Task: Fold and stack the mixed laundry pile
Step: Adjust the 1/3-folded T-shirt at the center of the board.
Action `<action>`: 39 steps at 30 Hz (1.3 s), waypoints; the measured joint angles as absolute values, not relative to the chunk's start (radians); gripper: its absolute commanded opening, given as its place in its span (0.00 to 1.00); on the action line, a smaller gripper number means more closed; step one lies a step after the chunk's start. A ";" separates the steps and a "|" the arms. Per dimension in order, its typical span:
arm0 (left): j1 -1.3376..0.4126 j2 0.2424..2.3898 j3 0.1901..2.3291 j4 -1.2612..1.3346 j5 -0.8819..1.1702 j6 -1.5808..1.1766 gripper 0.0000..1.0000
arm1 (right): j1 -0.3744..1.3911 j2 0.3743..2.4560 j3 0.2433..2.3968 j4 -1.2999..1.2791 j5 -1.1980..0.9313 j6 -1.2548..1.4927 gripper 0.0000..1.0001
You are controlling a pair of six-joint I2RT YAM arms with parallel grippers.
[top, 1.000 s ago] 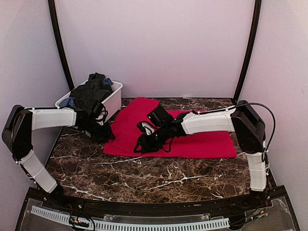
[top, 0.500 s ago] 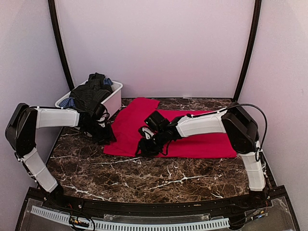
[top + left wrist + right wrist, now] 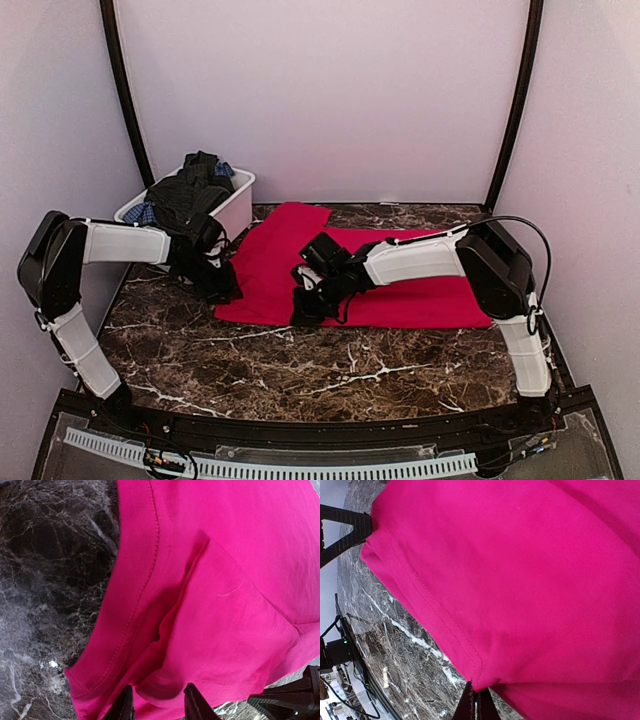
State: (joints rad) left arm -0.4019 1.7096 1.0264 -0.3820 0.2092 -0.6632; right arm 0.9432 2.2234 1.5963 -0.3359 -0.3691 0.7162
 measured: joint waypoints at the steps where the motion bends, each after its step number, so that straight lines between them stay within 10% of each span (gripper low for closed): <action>1: -0.402 1.715 1.029 -0.381 0.210 -0.662 0.31 | 0.943 2.223 1.596 -0.336 -0.369 0.717 0.00; 15: -0.402 1.734 1.032 -0.369 0.208 -0.657 0.01 | 0.933 2.216 1.555 -0.280 -0.361 0.738 0.00; 39: -0.402 1.805 1.263 -0.341 0.159 -0.624 0.00 | 0.798 2.172 1.544 -0.175 -0.312 0.747 0.00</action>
State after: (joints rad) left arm -0.4019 1.8046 1.2629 -0.3412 0.1593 -0.6235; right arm 0.7979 2.1719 1.5444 -0.1749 -0.3119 0.7467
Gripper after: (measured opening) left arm 0.005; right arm 0.005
